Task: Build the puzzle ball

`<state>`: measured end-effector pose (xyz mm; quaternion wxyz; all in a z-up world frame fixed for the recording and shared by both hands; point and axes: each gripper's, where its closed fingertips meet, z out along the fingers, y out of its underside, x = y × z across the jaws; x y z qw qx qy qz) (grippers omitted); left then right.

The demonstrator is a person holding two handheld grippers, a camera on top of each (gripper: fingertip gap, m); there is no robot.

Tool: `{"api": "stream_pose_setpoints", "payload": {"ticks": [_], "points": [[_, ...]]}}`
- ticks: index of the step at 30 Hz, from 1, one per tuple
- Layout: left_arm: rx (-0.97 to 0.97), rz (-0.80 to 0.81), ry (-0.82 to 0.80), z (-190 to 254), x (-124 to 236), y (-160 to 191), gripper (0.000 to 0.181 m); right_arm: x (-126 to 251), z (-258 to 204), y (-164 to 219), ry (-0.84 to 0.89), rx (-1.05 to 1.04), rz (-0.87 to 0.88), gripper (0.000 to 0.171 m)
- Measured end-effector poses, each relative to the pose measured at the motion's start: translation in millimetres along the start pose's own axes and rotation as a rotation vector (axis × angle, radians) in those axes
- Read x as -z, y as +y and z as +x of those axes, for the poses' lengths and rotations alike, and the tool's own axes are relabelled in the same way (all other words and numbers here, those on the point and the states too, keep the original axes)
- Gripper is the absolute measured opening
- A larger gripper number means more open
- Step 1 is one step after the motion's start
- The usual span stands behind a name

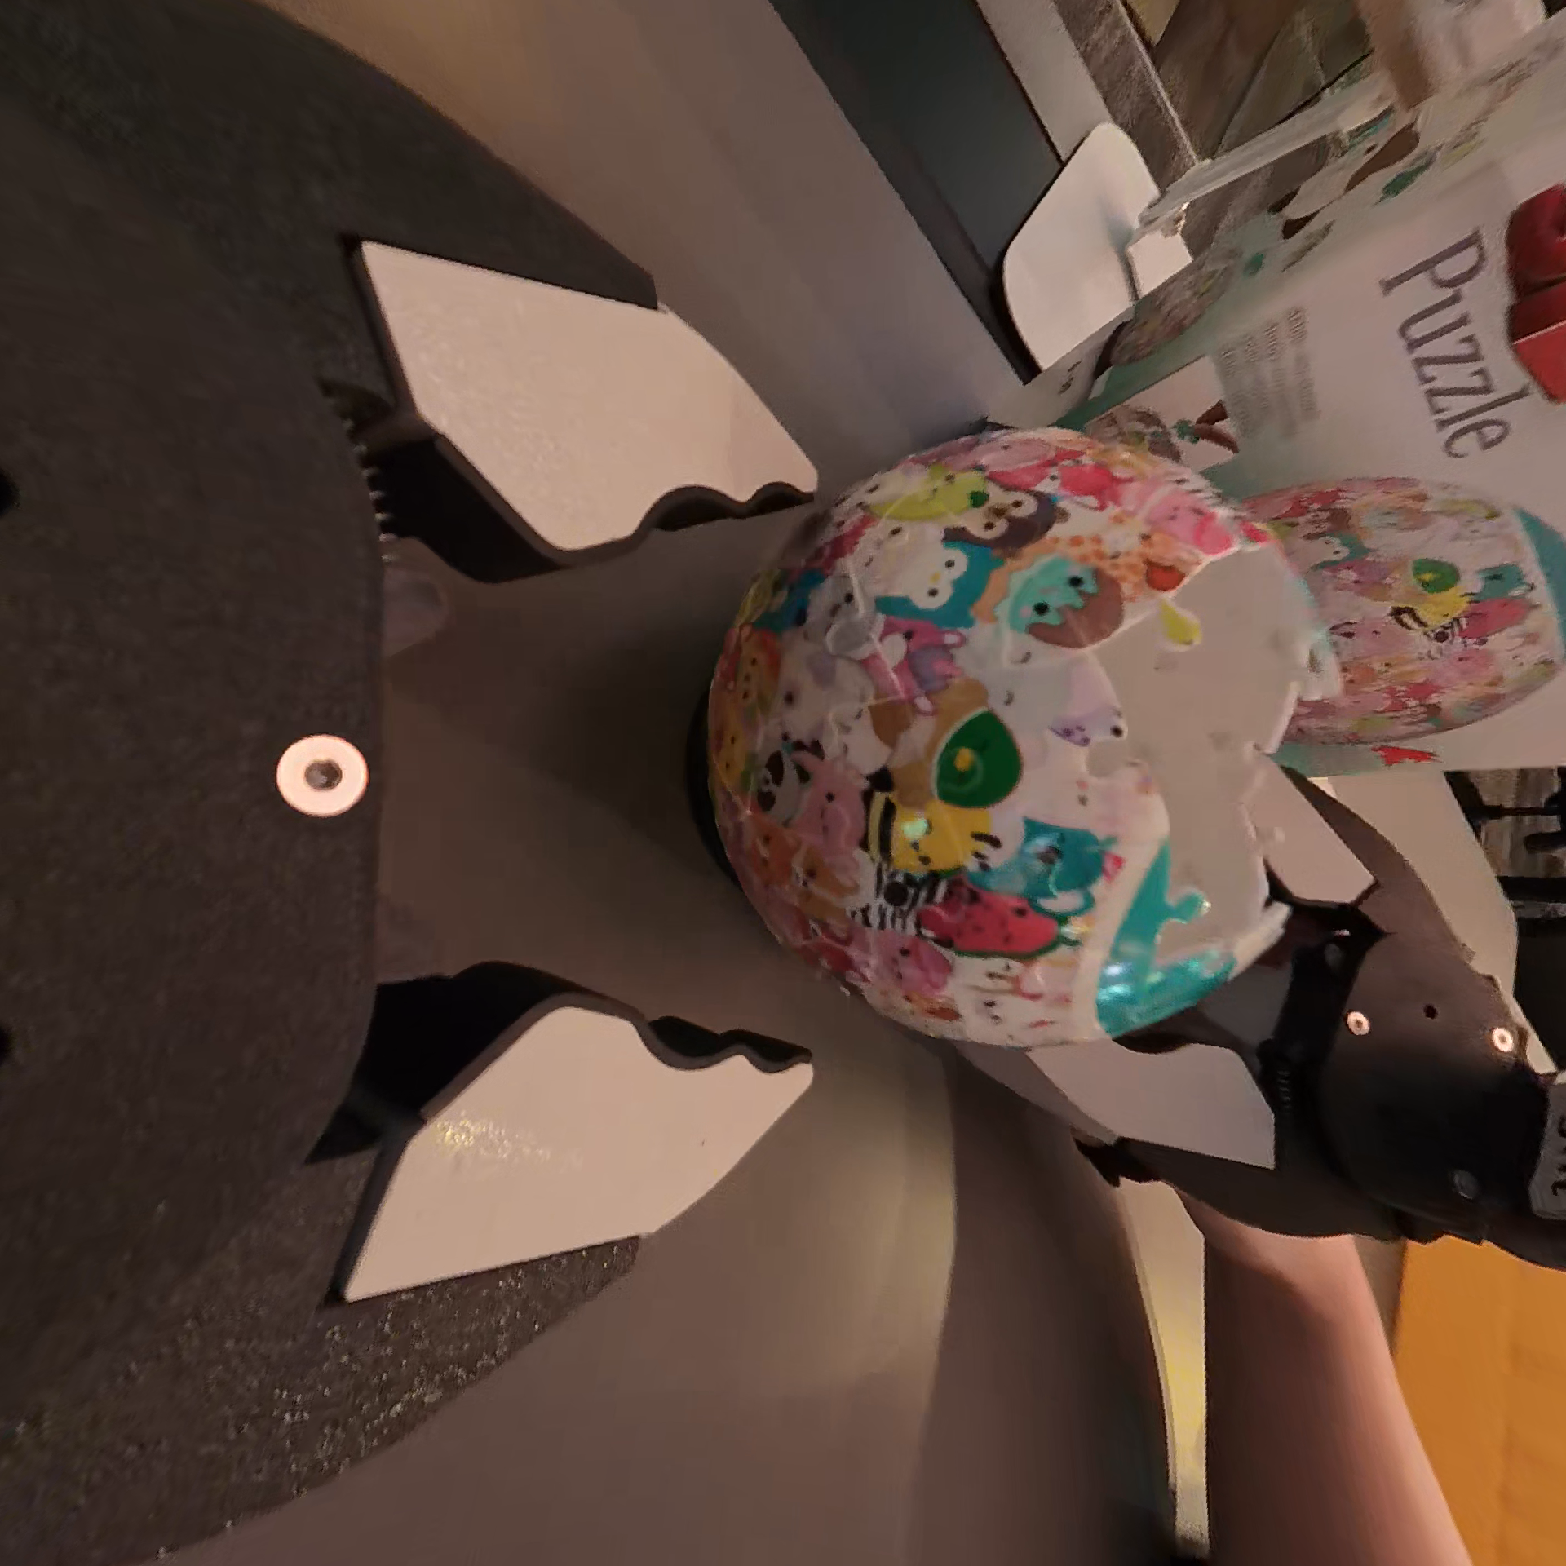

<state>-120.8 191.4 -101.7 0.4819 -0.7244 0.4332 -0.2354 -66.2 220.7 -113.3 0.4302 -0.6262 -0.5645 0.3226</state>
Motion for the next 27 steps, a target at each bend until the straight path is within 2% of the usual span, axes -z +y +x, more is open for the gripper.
{"api": "stream_pose_setpoints", "payload": {"ticks": [7, 15, 20, 27], "points": [[-0.056, 0.045, -0.019, -7.0, -2.3, -3.8, 0.103, -10.6, -5.3, -0.2, -0.024, 0.054, -0.034, 0.111], [-0.007, 0.054, 0.008, 5.8, -2.5, -6.6, 0.105, -3.6, -15.5, 1.1, -0.016, 0.002, -0.048, 0.111], [0.006, 0.048, 0.033, 35.6, -1.6, -7.9, 0.106, 13.3, -37.3, 7.3, -0.011, -0.022, -0.069, 0.111], [-0.003, 0.036, 0.060, 106.4, -5.3, -12.9, 0.106, 59.7, -88.4, 24.9, 0.002, -0.049, -0.087, 0.111]]}}
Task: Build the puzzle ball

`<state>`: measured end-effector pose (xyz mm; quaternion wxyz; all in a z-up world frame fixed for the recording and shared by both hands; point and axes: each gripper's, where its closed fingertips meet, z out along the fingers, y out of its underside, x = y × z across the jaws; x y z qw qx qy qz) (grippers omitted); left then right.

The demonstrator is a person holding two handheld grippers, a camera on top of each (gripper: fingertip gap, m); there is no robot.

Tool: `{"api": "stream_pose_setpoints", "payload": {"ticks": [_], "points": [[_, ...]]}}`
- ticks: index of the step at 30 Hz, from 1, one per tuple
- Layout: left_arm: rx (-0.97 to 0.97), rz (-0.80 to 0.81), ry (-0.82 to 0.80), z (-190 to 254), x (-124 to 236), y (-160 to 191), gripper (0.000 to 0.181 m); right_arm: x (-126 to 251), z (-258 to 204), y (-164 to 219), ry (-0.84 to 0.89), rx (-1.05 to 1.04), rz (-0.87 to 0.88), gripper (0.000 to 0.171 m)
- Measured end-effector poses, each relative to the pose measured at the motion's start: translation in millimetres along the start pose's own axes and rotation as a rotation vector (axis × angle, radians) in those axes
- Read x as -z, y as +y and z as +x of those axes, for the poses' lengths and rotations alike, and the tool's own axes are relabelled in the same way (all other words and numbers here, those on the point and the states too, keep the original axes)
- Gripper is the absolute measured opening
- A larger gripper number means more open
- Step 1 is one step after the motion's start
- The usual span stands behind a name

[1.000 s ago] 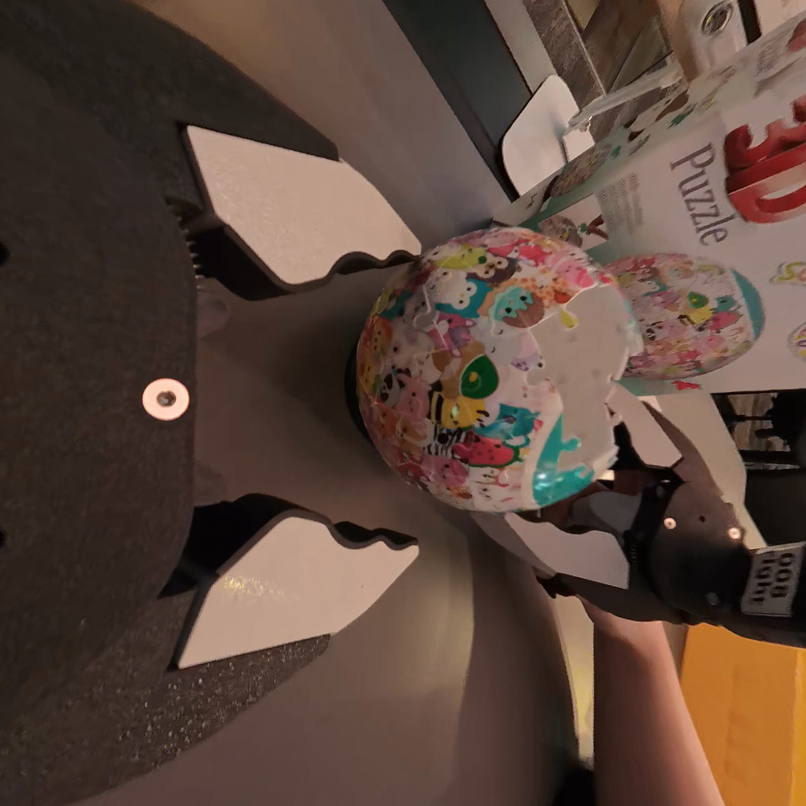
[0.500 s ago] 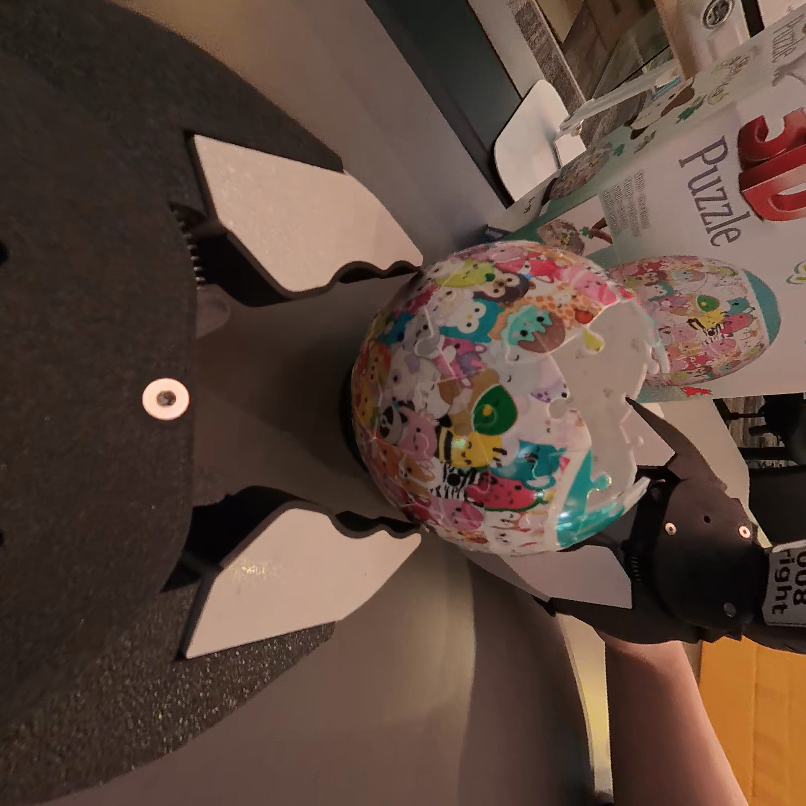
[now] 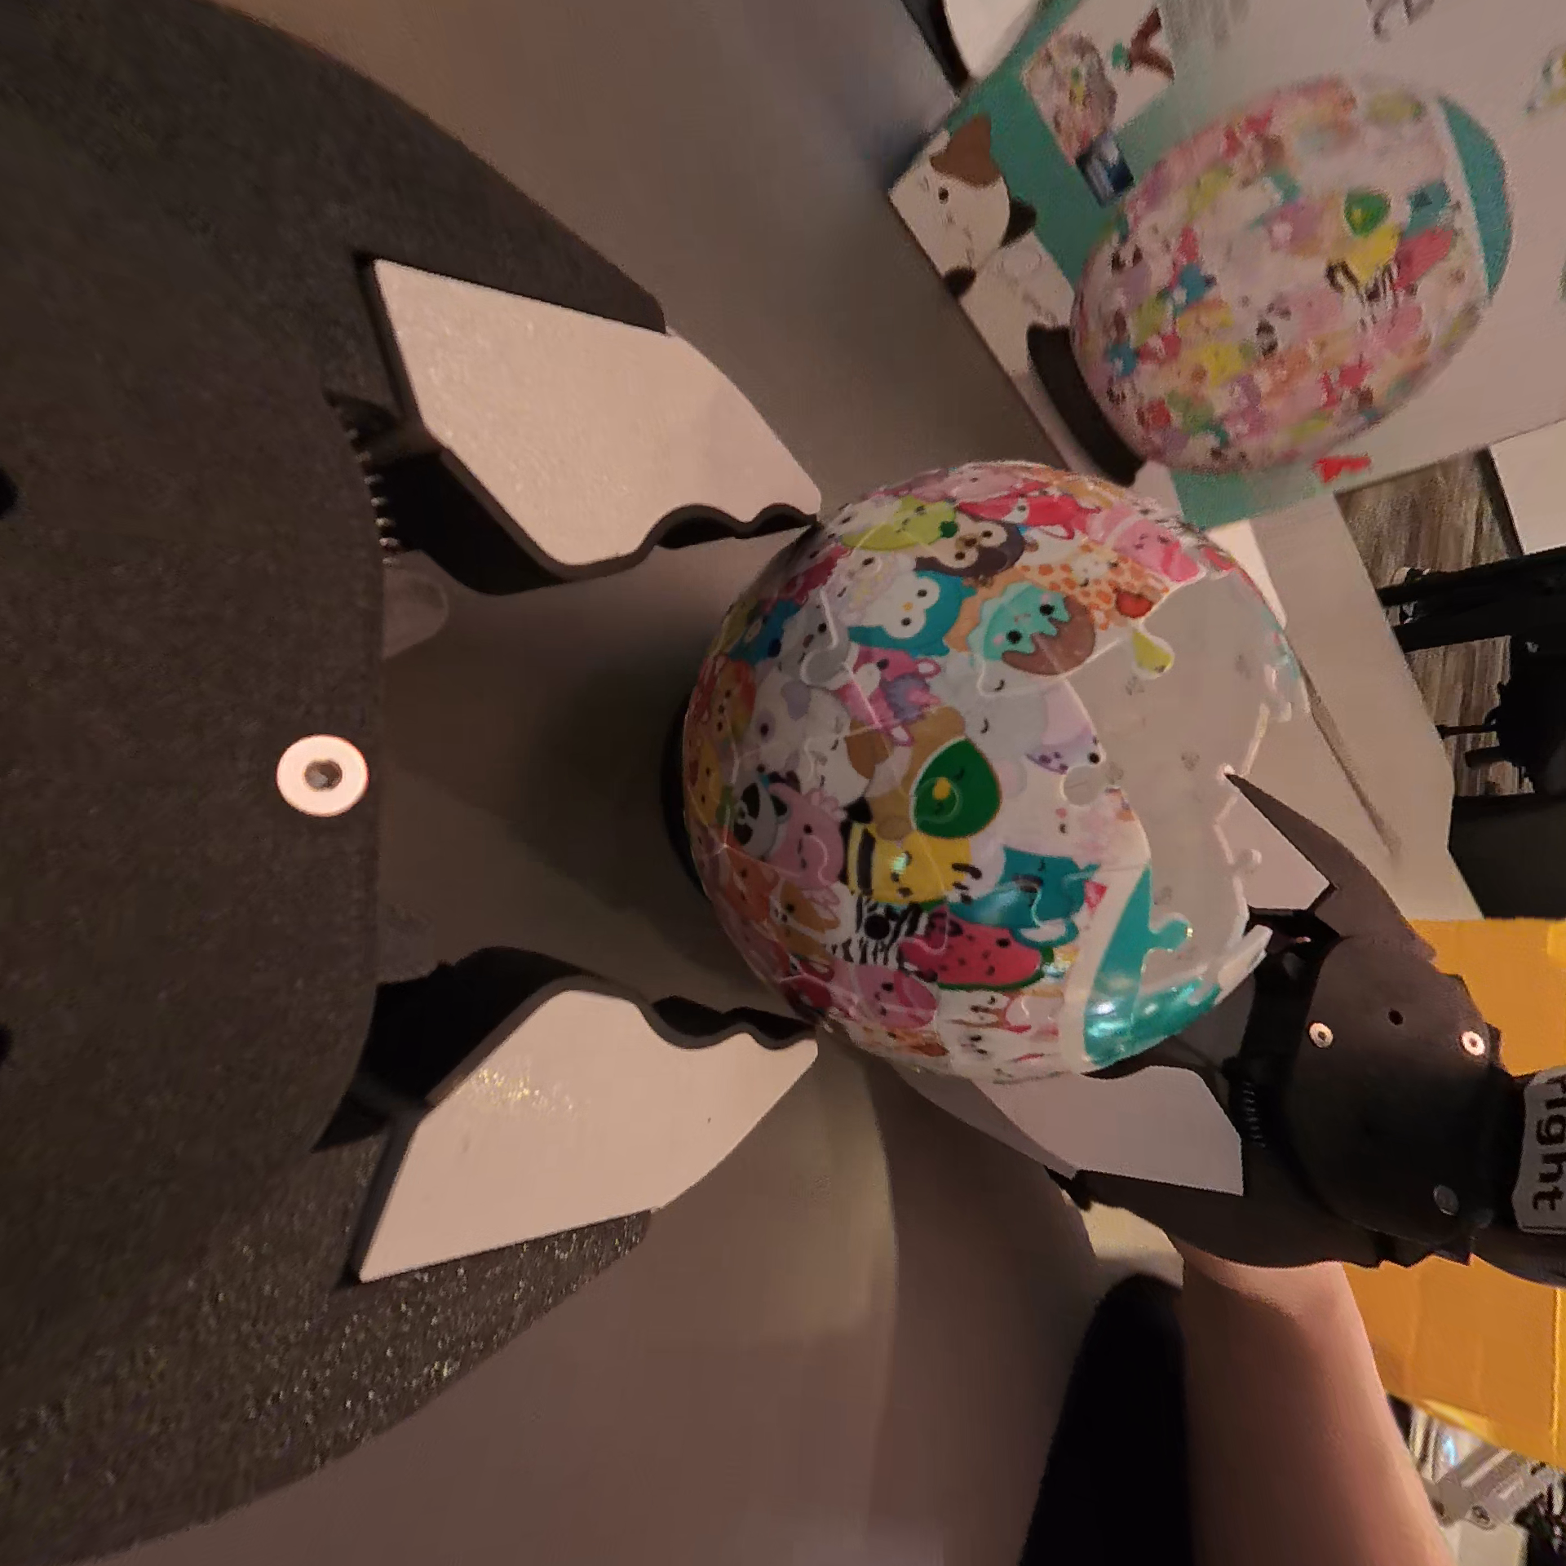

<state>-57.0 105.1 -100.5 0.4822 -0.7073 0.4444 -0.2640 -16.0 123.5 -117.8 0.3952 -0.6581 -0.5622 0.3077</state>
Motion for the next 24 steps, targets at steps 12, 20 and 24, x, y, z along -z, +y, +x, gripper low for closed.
{"api": "stream_pose_setpoints", "payload": {"ticks": [12, 20, 24], "points": [[0.053, 0.028, 0.013, 76.5, -2.1, -9.4, 0.108, 74.5, -40.7, 34.9, 0.036, -0.068, 0.023, 0.110], [0.122, 0.070, -0.191, 32.4, 124.5, -12.7, 0.086, 140.9, -48.4, 41.8, 0.227, -0.120, 0.094, 0.101], [0.055, 0.021, -0.379, -27.2, 201.8, -17.6, 0.073, 160.3, -51.2, 51.1, 0.316, -0.198, 0.109, 0.100]]}}
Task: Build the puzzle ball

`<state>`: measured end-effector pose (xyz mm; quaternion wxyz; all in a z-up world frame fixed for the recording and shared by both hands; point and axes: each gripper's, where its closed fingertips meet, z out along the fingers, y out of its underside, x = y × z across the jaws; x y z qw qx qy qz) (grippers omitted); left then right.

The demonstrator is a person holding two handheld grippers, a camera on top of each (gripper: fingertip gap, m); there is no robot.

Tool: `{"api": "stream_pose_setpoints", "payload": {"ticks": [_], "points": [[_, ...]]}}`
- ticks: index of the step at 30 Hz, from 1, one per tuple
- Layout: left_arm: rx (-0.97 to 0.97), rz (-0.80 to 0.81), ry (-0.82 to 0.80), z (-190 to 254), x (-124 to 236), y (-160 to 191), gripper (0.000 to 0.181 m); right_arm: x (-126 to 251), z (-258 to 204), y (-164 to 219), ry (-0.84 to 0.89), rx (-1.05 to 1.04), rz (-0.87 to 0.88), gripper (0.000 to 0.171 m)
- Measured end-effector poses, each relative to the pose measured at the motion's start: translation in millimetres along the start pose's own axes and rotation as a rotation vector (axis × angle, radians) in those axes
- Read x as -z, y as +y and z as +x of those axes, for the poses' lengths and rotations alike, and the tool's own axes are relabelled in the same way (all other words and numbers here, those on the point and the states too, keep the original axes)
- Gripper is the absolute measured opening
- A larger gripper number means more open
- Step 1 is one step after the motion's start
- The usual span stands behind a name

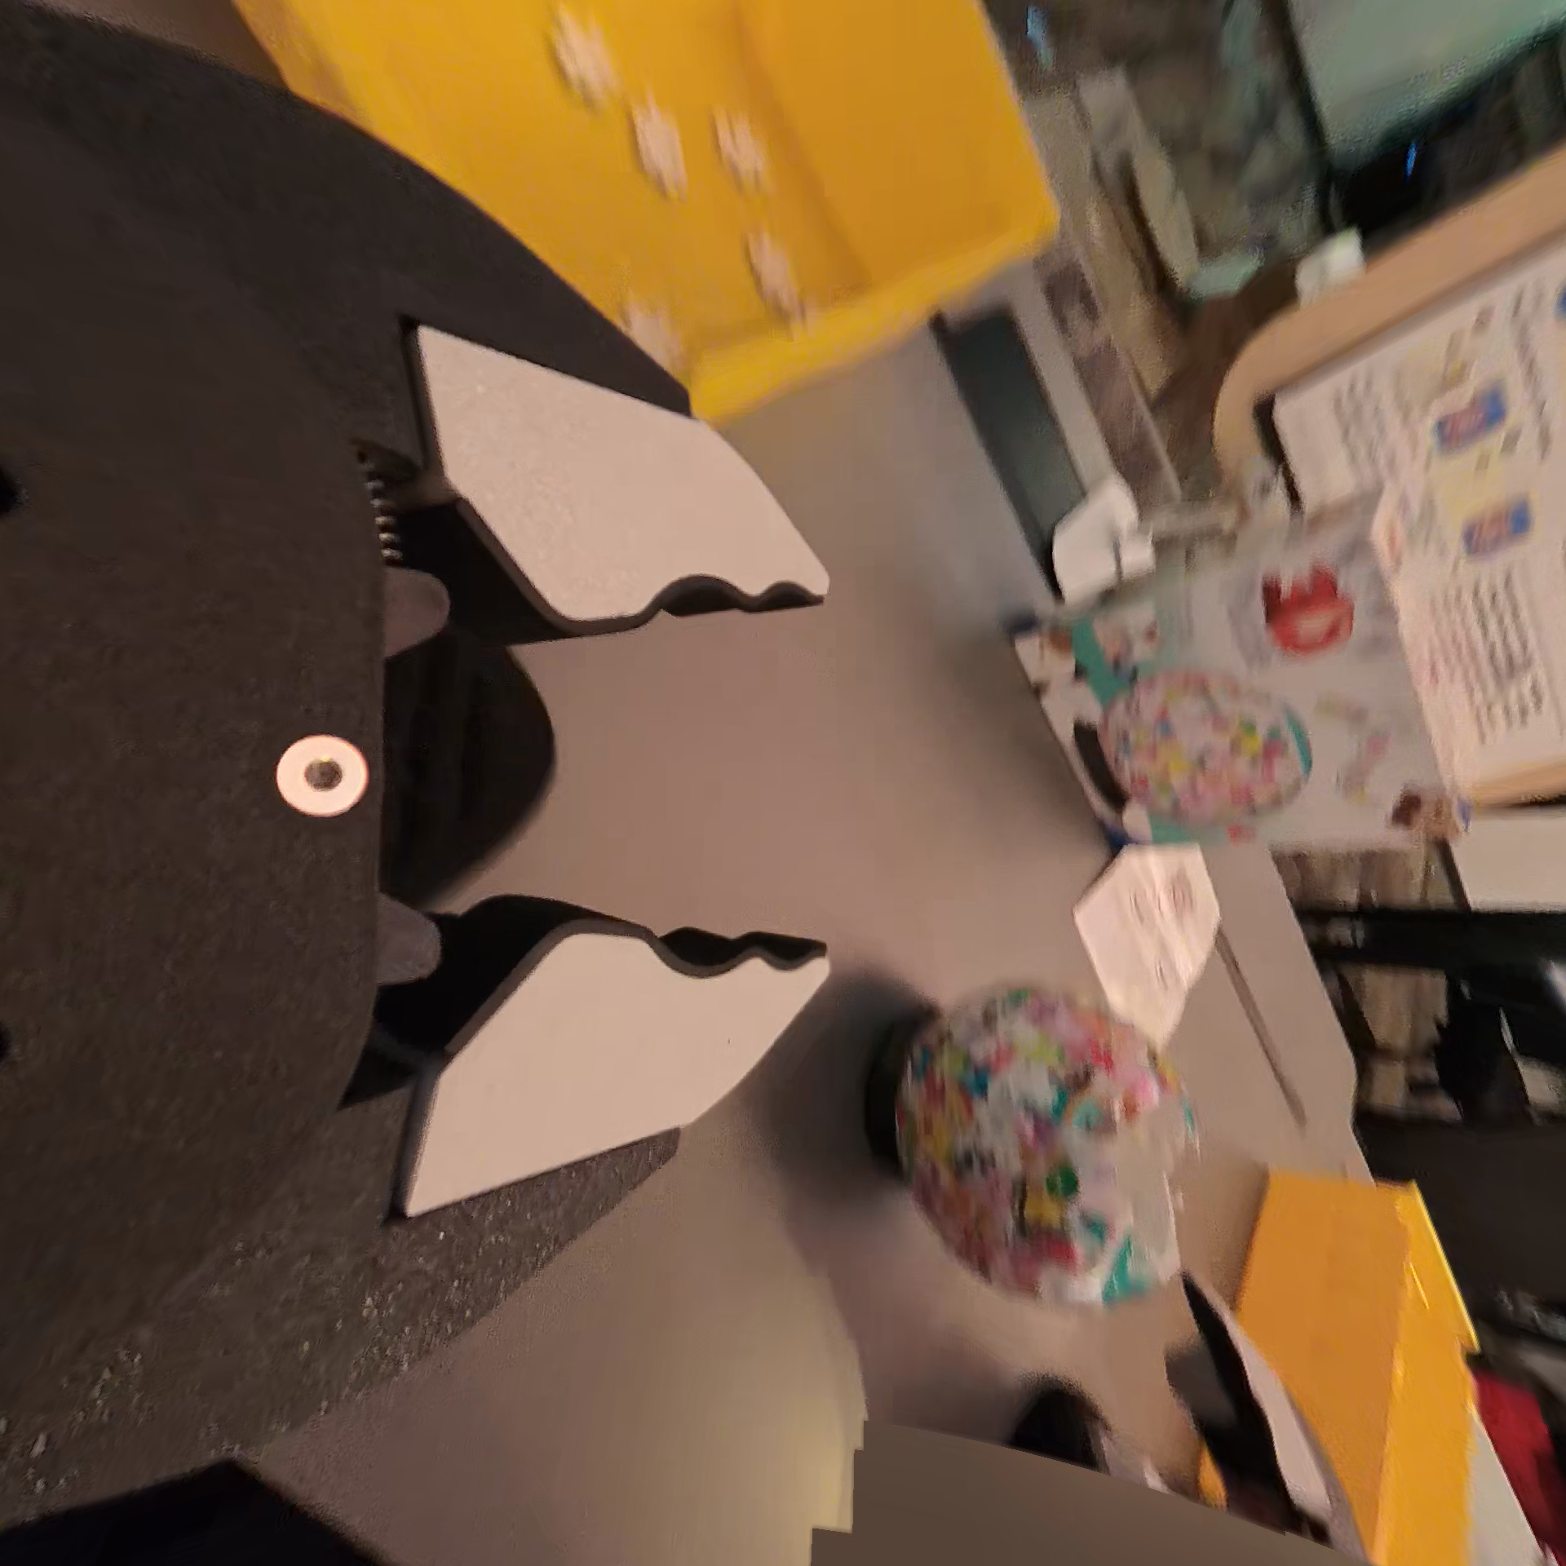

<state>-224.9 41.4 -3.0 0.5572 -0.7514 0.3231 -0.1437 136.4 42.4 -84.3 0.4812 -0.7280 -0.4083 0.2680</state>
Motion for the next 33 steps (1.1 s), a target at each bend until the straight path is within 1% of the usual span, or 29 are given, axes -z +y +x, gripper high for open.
{"api": "stream_pose_setpoints", "payload": {"ticks": [1, 3, 5, 6, 9, 11, 13, 14, 16, 17, 19, 23, 25, 27, 33], "points": [[-0.012, -0.010, -0.040, -20.4, 8.0, -2.1, 0.070, 2.5, 1.7, -3.0, 0.026, -0.029, 0.030, 0.096], [-0.001, -0.025, -0.064, -47.5, 17.1, -5.8, 0.068, 7.3, 2.8, -15.7, 0.057, -0.063, 0.124, 0.079], [0.034, -0.010, -0.030, -54.0, 18.7, -11.2, 0.062, 11.4, 1.0, -33.2, 0.059, -0.089, 0.244, 0.066], [0.055, 0.016, 0.011, -48.3, 16.3, -14.7, 0.058, 11.6, -1.5, -39.9, 0.047, -0.113, 0.284, 0.065], [0.043, 0.106, 0.176, -7.8, -6.3, -21.4, 0.061, 0.8, -16.0, -46.2, -0.005, -0.175, 0.283, 0.066], [-0.006, 0.169, 0.304, 28.4, -30.4, -26.5, 0.070, -11.3, -24.8, -44.5, 0.007, -0.193, 0.241, 0.070], [-0.036, 0.215, 0.474, 68.4, -55.1, -31.5, 0.077, -23.8, -32.2, -41.8, 0.044, -0.229, 0.212, 0.078], [-0.042, 0.213, 0.565, 86.7, -67.2, -31.5, 0.077, -29.1, -37.4, -39.3, 0.052, -0.250, 0.186, 0.080], [-0.053, 0.162, 0.711, 113.0, -91.4, -27.4, 0.089, -35.6, -45.1, -34.5, 0.088, -0.299, 0.145, 0.082], [-0.067, 0.137, 0.751, 119.9, -103.6, -24.9, 0.093, -38.6, -51.6, -33.1, 0.091, -0.329, 0.139, 0.084], [-0.081, 0.107, 0.807, 127.7, -125.1, -21.1, 0.103, -43.6, -62.2, -27.4, 0.116, -0.375, 0.115, 0.085], [-0.059, 0.056, 0.923, 139.9, -147.2, -13.0, 0.104, -54.9, -77.4, -18.2, 0.137, -0.395, 0.057, 0.081], [-0.061, 0.051, 0.961, 145.8, -148.1, -9.9, 0.103, -58.3, -83.5, -15.6, 0.123, -0.397, 0.026, 0.079], [-0.069, 0.055, 0.981, 150.9, -146.3, -8.3, 0.102, -59.1, -88.0, -20.2, 0.106, -0.387, 0.043, 0.079], [-0.072, 0.064, 0.955, 152.6, -143.1, -7.4, 0.104, -62.1, -87.4, -27.5, 0.077, -0.397, 0.084, 0.079]]}}
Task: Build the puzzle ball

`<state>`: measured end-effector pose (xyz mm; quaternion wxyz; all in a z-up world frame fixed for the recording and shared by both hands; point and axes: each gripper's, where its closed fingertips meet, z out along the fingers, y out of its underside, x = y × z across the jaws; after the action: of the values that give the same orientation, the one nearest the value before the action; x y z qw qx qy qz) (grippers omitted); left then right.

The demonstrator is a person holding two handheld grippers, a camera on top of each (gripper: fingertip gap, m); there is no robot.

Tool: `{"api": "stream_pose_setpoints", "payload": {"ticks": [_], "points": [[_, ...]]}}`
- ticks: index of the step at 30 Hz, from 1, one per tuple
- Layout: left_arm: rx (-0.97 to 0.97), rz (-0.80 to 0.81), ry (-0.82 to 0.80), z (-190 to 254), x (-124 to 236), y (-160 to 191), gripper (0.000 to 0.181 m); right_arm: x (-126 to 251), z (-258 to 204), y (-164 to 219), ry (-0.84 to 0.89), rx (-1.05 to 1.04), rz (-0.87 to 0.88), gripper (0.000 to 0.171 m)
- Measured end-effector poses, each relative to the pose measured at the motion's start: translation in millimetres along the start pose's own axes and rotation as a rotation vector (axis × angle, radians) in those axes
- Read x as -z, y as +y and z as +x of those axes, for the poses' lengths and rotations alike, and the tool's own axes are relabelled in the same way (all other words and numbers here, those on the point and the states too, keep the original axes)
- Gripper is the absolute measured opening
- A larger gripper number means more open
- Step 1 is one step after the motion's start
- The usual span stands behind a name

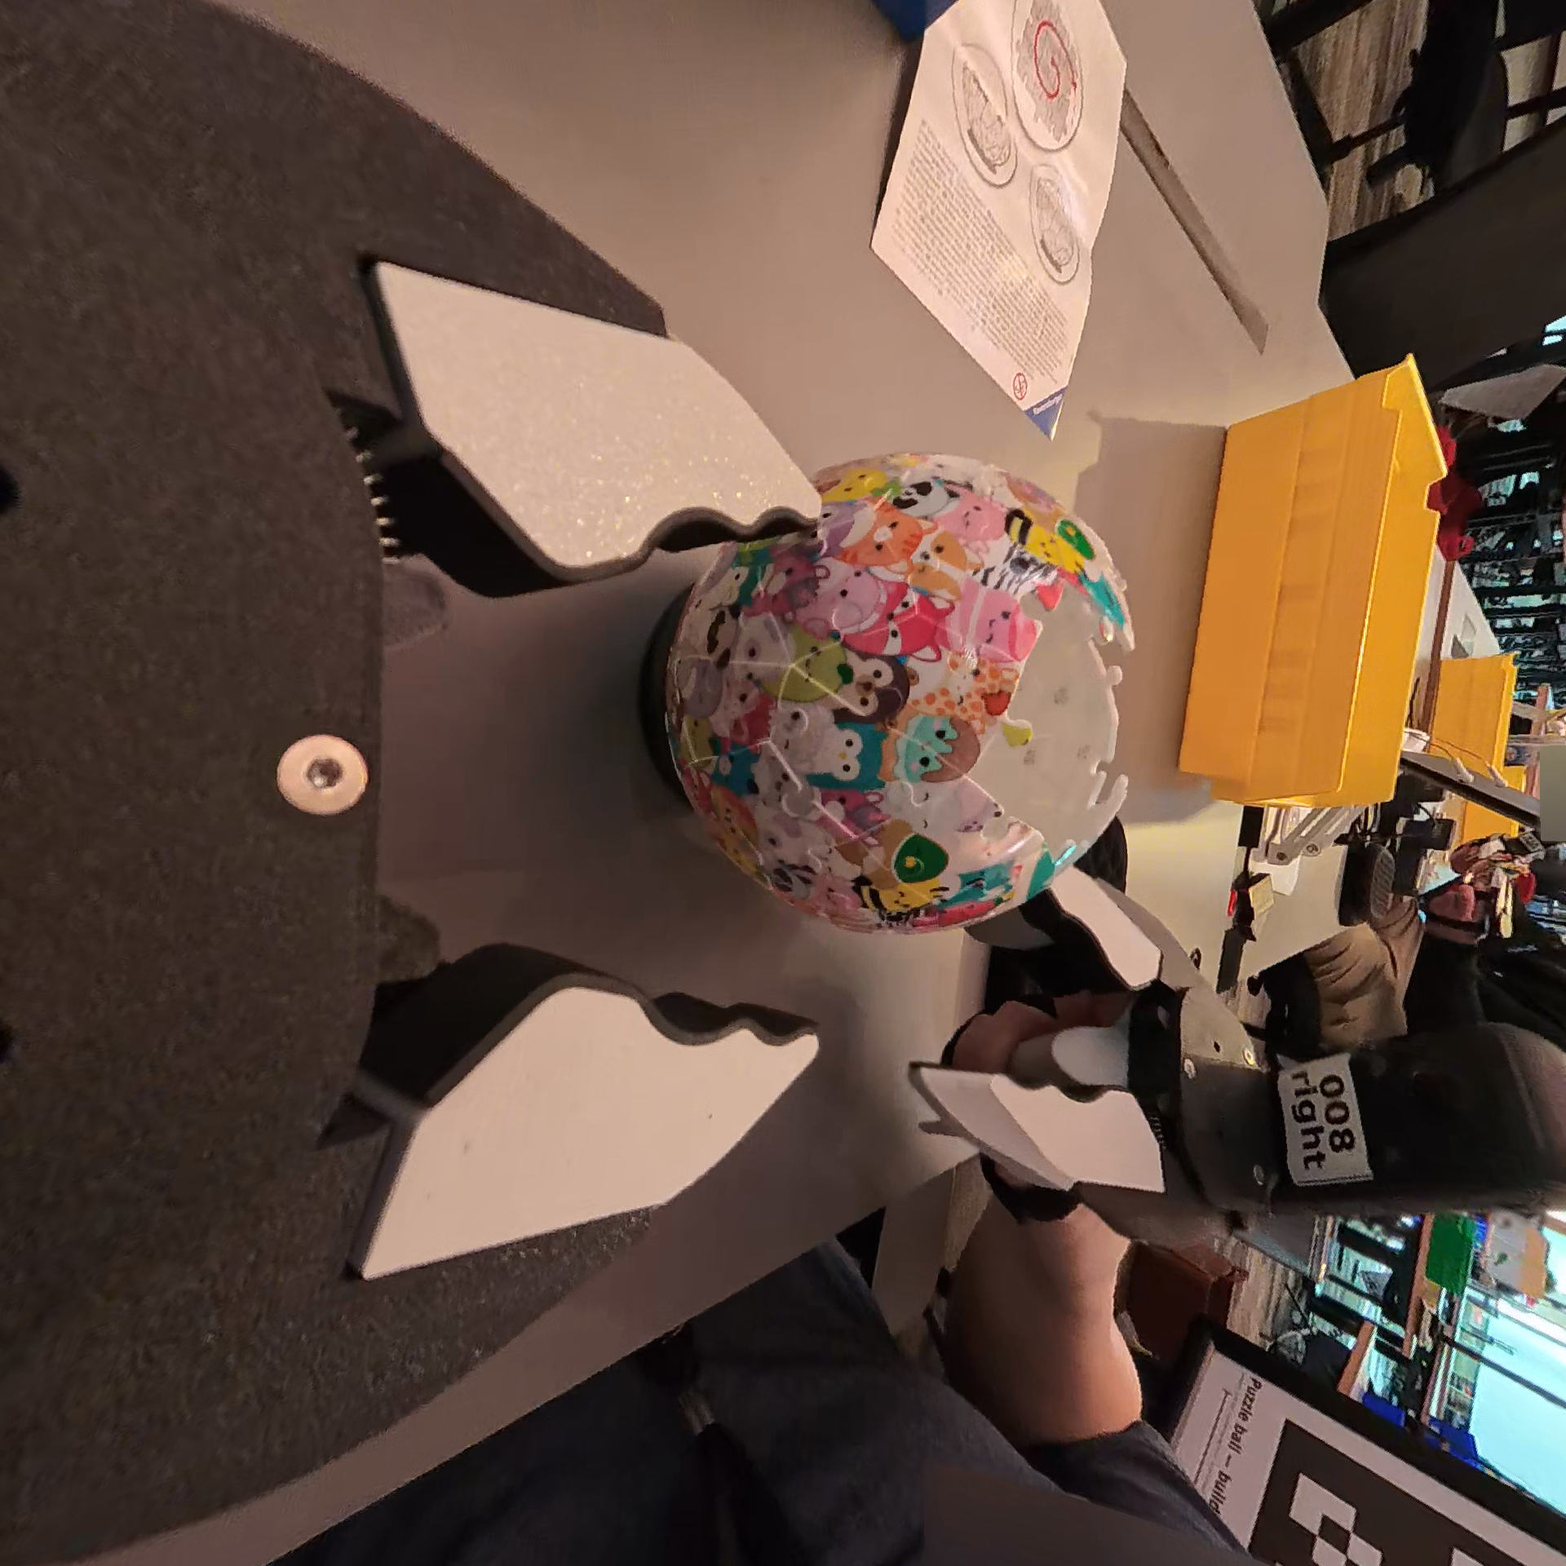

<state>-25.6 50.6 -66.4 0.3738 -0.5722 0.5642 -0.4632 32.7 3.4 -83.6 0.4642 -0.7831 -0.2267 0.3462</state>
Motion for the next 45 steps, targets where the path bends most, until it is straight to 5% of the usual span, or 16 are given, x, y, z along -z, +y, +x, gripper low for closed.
{"api": "stream_pose_setpoints", "payload": {"ticks": [11, 17, 28, 35, 45], "points": [[-0.007, 0.029, -0.018, 37.7, 6.1, 6.1, 0.099, -7.1, 37.2, -18.5, -0.062, 0.013, -0.006, 0.088], [-0.020, 0.031, -0.112, 10.2, 13.2, 11.3, 0.102, 7.3, 33.1, -14.1, -0.058, -0.035, 0.033, 0.088], [0.005, 0.084, 0.034, 8.7, 4.1, 7.3, 0.101, -6.3, 27.3, -11.0, 0.090, 0.131, -0.008, 0.095], [0.052, 0.152, 0.105, 17.0, 9.6, 6.3, 0.097, -14.6, 41.6, -21.1, 0.034, 0.130, -0.005, 0.102], [-0.003, 0.145, -0.038, -5.1, 22.4, 10.5, 0.090, -21.0, 54.0, -15.2, 0.089, 0.243, 0.000, 0.101]]}}
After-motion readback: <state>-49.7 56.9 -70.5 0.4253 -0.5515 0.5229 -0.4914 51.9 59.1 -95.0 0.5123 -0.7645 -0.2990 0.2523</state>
